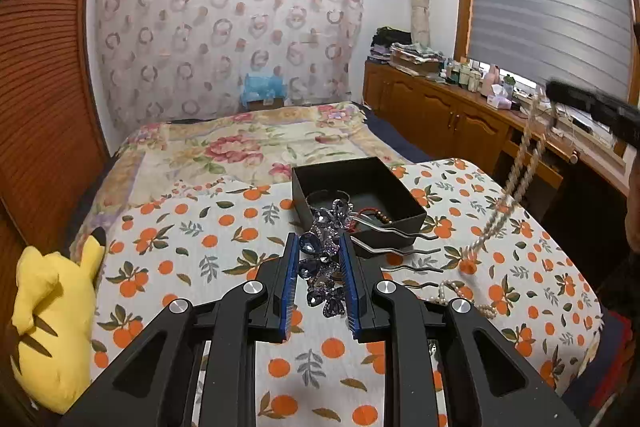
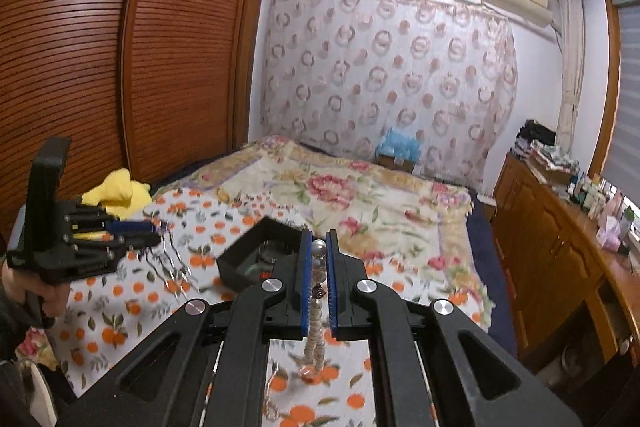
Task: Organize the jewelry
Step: 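Lower the pearl necklace into the box with the right gripper while the left carries the clip over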
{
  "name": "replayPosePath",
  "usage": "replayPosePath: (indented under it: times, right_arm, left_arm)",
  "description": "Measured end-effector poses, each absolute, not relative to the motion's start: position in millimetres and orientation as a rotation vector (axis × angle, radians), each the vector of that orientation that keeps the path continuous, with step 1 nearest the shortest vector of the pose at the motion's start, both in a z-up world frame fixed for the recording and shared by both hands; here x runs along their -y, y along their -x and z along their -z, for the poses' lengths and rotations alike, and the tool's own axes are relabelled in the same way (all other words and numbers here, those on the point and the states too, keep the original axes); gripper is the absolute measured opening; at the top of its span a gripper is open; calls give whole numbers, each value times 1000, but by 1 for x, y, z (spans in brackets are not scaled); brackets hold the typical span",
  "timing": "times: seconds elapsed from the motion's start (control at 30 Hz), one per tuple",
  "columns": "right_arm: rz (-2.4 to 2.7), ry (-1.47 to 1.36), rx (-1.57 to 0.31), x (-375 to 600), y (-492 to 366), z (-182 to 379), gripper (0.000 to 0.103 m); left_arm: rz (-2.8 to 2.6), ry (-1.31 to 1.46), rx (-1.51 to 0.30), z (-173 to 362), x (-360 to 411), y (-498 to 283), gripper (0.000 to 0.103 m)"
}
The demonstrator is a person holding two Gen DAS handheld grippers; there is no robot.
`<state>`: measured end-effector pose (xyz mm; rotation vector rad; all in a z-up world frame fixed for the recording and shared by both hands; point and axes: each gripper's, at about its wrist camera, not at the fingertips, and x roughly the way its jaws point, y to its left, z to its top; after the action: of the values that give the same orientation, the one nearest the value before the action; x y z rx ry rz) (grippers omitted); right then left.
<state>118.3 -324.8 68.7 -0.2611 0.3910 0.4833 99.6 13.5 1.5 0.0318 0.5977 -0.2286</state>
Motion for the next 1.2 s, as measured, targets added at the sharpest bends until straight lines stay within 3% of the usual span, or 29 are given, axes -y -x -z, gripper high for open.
replayPosePath:
  times: [0.8, 1.03, 1.2]
  right_arm:
    - [-499, 297, -301, 283, -196, -130, 8]
    - [-522, 281, -350, 275, -236, -109, 8]
    - [-538, 281, -440, 267, -264, -65, 8]
  left_arm:
    - [238, -67, -643, 8, -5, -161, 19]
    - [242, -76, -662, 14, -3, -181, 19]
    - [246, -81, -683, 19, -1, -196, 19]
